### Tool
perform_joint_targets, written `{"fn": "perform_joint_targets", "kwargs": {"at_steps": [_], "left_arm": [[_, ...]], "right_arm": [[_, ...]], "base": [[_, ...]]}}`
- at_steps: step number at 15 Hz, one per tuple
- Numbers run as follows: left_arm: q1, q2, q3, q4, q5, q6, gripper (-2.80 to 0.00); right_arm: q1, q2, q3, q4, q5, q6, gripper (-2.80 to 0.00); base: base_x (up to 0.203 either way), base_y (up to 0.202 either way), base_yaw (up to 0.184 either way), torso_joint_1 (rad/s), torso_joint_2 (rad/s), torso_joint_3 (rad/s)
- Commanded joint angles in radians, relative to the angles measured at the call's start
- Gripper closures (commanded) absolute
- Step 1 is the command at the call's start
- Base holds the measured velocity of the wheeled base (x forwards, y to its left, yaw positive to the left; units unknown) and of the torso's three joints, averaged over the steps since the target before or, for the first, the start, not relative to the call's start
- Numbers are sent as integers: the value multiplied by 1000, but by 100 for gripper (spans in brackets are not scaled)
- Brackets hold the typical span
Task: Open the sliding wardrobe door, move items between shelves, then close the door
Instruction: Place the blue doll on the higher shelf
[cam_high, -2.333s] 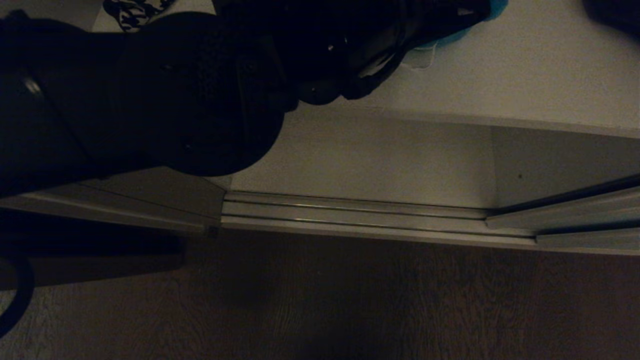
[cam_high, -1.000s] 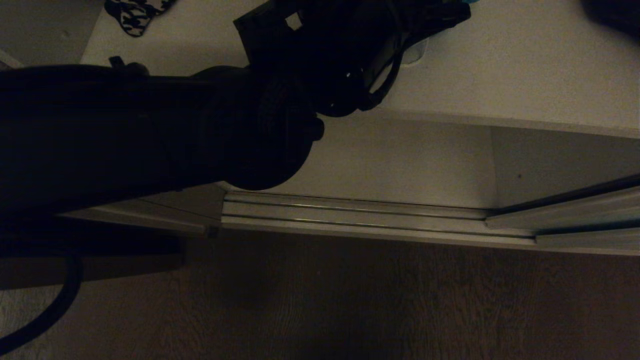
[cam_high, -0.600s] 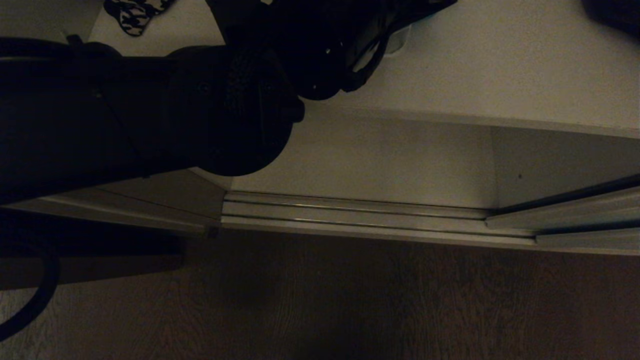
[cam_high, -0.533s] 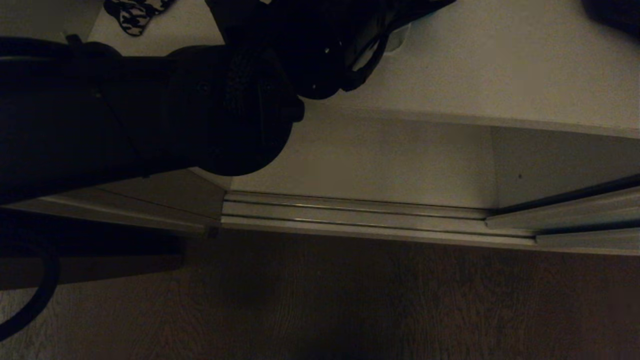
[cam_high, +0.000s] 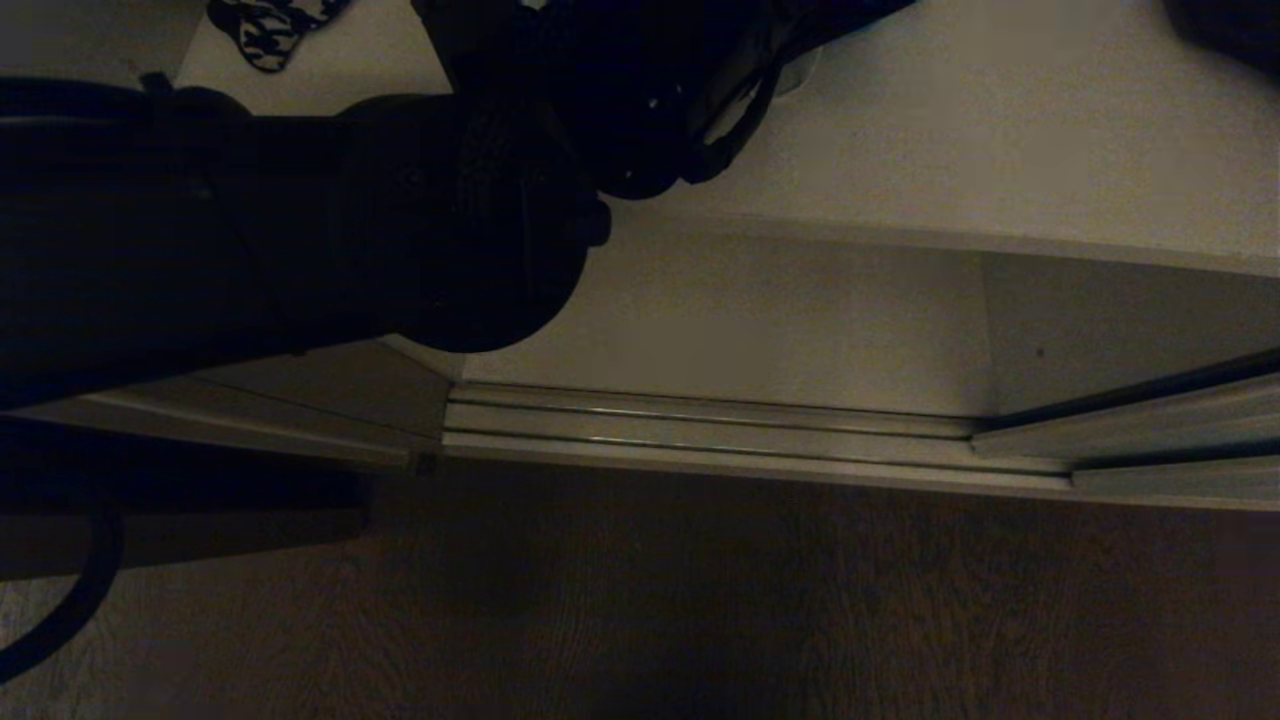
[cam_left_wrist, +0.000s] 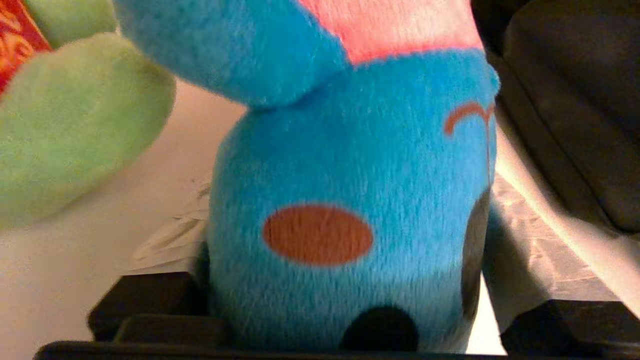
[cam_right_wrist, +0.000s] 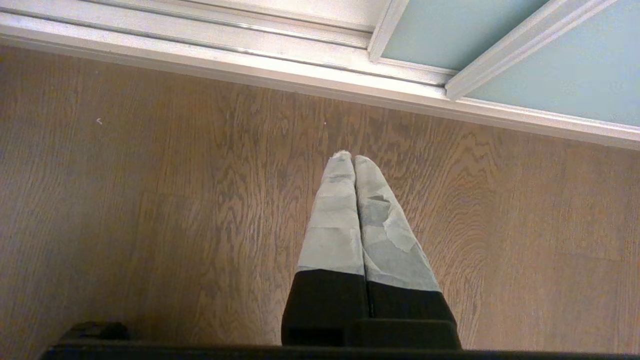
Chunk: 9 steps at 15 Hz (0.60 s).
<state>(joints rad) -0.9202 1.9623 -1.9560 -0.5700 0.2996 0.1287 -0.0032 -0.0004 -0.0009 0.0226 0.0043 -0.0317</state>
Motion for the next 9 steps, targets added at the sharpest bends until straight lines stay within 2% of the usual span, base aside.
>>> {"fn": "perform_joint_targets", "kwargs": {"at_steps": [1, 9], "left_arm": [[1, 3, 0, 3, 5, 2, -280], [4, -41, 0, -7, -21, 15, -280]], "right_arm": [[0, -1, 1, 0, 0, -1, 0], [0, -1, 1, 0, 0, -1, 0]], "base": [[0, 0, 0, 0, 0, 0], [0, 0, 0, 0, 0, 0]]}}
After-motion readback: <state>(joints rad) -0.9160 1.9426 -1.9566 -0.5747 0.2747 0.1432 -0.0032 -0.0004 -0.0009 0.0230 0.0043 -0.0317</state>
